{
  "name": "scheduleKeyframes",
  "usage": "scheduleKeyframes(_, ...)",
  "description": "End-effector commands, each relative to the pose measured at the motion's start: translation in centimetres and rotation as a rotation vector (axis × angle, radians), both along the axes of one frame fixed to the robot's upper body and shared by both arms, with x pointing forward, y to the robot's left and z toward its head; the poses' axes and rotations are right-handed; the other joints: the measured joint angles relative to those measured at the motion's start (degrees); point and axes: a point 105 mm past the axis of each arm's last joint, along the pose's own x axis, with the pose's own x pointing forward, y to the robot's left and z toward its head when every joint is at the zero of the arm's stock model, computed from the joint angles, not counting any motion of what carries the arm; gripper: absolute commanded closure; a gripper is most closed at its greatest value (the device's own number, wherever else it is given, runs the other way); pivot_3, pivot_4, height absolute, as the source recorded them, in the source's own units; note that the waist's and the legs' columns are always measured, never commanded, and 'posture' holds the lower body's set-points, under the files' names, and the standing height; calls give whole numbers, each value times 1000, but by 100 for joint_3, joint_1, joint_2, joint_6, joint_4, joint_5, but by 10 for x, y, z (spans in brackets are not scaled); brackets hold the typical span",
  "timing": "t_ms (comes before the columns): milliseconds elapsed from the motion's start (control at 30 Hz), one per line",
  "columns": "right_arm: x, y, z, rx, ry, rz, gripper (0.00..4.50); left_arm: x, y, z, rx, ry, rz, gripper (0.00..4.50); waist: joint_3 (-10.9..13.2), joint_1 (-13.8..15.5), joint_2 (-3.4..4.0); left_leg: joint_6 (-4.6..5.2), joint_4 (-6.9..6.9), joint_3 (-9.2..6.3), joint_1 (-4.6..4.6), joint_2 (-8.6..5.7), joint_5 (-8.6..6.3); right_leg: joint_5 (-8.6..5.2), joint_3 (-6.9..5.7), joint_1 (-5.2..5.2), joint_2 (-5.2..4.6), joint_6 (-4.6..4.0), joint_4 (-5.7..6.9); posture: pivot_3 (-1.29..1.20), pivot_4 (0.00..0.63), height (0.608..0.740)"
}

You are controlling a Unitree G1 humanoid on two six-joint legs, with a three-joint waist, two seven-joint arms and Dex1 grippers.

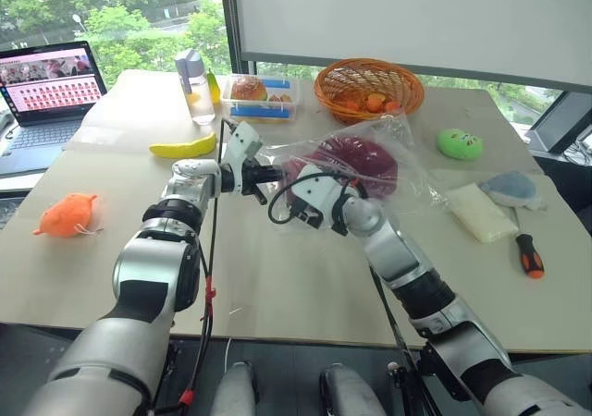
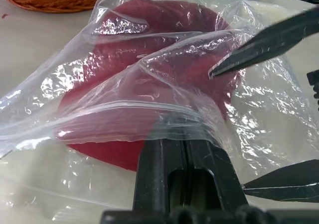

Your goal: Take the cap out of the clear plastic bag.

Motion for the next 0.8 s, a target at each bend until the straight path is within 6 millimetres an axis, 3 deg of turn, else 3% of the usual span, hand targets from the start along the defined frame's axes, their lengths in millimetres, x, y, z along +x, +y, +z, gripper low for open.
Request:
scheduleKeyframes(33,-2,9,40,84,-140,46,0,2,3,13,-3,-54,0,4462,0,-1,0,0,0,0,0,0,0,0,0,0,0,0,0,0,150,737)
scheduleKeyframes(133,0,12,43,95,-157,57,0,2,3,12,-4,-53,3,4462,0,-1,0,0,0,0,0,0,0,0,0,0,0,0,1,0,150,737)
scheduleKeyframes(533,23,24,9,3,-80,85,0,4,27,17,-21,-58,69,4462,0,-26,0,0,0,0,1,0,0,0,0,1,0,0,1,0,150,737)
scheduleKeyframes(800,37,21,2,22,-63,48,0,4,40,16,-44,-51,104,4462,0,-79,0,1,0,-1,1,0,0,1,0,2,0,-1,2,0,150,737)
